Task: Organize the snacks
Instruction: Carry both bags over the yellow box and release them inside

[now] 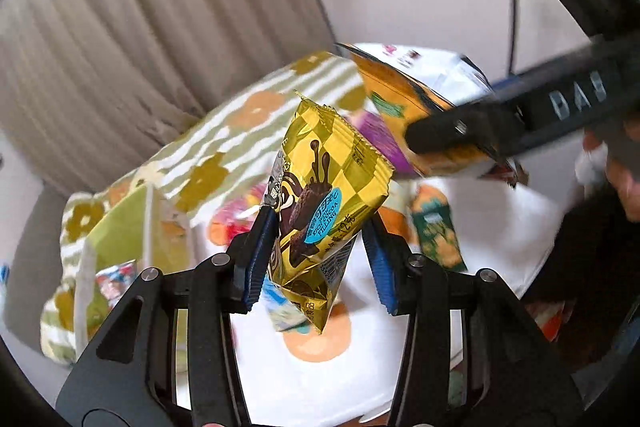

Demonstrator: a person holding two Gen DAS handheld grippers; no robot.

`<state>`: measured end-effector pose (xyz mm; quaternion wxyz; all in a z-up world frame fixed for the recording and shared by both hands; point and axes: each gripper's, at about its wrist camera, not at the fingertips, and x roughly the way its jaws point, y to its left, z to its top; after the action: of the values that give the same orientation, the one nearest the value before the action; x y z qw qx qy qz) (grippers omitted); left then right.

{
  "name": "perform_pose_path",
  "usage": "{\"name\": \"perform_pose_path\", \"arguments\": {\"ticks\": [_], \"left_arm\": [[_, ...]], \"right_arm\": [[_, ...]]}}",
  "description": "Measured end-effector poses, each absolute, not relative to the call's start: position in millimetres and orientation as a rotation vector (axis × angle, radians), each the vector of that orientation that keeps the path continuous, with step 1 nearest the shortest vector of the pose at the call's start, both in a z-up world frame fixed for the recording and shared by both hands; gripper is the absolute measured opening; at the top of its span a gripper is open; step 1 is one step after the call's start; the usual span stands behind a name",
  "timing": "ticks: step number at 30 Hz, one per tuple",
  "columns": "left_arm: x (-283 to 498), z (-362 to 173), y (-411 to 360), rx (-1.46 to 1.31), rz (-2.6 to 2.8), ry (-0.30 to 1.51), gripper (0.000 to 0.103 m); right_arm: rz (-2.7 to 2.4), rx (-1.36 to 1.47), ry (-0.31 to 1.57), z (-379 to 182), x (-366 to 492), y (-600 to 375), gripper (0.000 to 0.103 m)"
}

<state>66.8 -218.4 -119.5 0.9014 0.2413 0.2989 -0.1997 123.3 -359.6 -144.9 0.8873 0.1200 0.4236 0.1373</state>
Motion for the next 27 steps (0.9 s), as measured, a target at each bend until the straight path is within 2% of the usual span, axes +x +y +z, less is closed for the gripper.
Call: {"name": "perform_pose_path", "arguments": {"ticks": [9,15,21,27], "left_arm": [[101,-70,-134,0.393,-0.260,0.585,0.041],[131,-49,-54,0.315,-0.201,0.608,0.041],[169,-52,34,0.281,-0.133,0.675,0.041],[219,-79,101,0.238,-0.121,0.785,0.041]], "right_arm": [[0.407,0.165,0.817,-98,159,-280,0.080],[0.478,0.152,0.802,-87,194,-197,0.080],[0.533,0.157,0.812,-93,227,-115,0.080],[0.519,0.196,0.843,-106,254,-60,0.080]]}}
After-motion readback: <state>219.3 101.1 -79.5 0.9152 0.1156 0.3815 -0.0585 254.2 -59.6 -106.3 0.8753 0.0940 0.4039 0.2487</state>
